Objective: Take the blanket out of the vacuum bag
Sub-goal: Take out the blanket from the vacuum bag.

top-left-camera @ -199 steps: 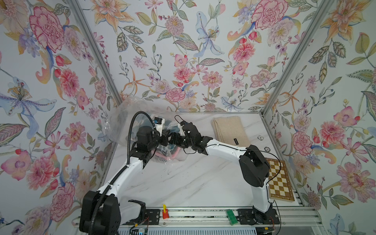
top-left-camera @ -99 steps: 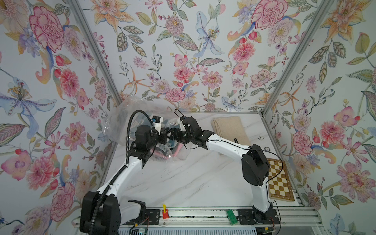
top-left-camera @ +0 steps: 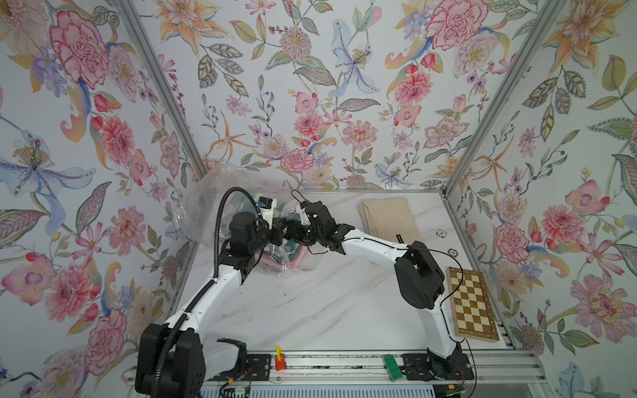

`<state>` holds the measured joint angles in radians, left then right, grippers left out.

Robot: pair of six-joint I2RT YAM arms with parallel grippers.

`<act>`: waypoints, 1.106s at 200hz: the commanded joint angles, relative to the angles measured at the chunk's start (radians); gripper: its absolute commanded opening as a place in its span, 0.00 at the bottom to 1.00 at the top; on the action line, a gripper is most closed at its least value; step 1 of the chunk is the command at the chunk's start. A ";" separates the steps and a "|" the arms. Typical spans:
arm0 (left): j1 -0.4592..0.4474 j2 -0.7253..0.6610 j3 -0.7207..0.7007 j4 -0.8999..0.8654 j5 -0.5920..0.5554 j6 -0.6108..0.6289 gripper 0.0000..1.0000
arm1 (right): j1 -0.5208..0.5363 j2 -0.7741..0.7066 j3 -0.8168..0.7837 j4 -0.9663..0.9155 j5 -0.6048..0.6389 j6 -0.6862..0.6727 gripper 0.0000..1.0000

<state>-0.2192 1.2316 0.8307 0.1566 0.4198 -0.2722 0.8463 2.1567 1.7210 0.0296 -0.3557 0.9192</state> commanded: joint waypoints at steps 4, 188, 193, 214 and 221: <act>-0.006 0.006 0.018 -0.003 0.031 0.016 0.00 | -0.003 -0.008 0.001 0.048 -0.023 0.004 0.36; 0.040 0.040 0.018 -0.019 -0.004 0.008 0.00 | -0.006 -0.433 -0.632 0.300 0.088 -0.006 0.12; 0.041 0.039 0.018 -0.018 -0.006 0.010 0.00 | -0.007 -0.427 -0.638 0.313 0.087 -0.006 0.15; 0.040 0.035 0.018 -0.021 -0.012 0.013 0.00 | -0.007 -0.408 -0.656 0.346 0.092 -0.014 0.35; 0.040 0.034 0.018 -0.021 -0.009 0.013 0.00 | -0.007 -0.404 -0.666 0.358 0.096 -0.012 0.44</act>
<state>-0.1898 1.2652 0.8307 0.1493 0.4305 -0.2760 0.8398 1.7355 1.0775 0.2737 -0.2554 0.9073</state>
